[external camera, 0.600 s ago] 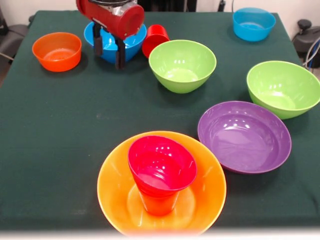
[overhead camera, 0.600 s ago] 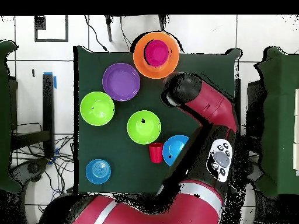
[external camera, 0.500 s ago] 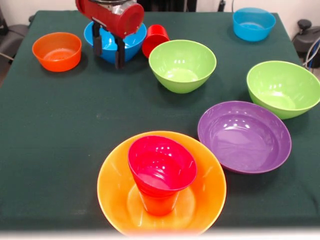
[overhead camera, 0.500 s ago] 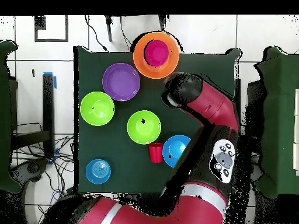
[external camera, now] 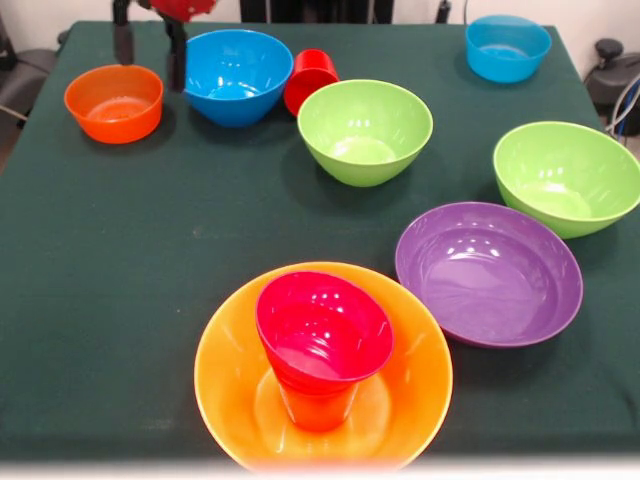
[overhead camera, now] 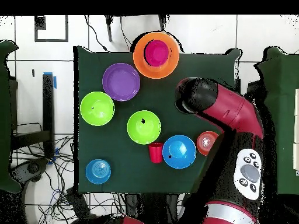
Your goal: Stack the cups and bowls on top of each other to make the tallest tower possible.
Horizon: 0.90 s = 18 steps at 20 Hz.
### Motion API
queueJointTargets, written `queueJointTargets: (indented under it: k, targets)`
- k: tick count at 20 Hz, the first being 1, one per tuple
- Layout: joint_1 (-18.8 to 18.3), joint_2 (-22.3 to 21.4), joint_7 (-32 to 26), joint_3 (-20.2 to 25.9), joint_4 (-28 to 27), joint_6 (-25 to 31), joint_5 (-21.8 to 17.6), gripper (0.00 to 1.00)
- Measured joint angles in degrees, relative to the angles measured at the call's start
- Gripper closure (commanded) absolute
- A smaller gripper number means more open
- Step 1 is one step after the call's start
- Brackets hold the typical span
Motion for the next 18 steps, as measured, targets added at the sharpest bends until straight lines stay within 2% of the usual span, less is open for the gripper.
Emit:
queueJointTargets:
  k: [6, 18]
  targets:
    - [-0.01, -0.09, 0.0, 2.0, -2.34, 0.18, -2.11, 0.0]
    - [0.32, 0.16, 0.0, 5.0, -2.33, 0.18, -5.11, 0.0]
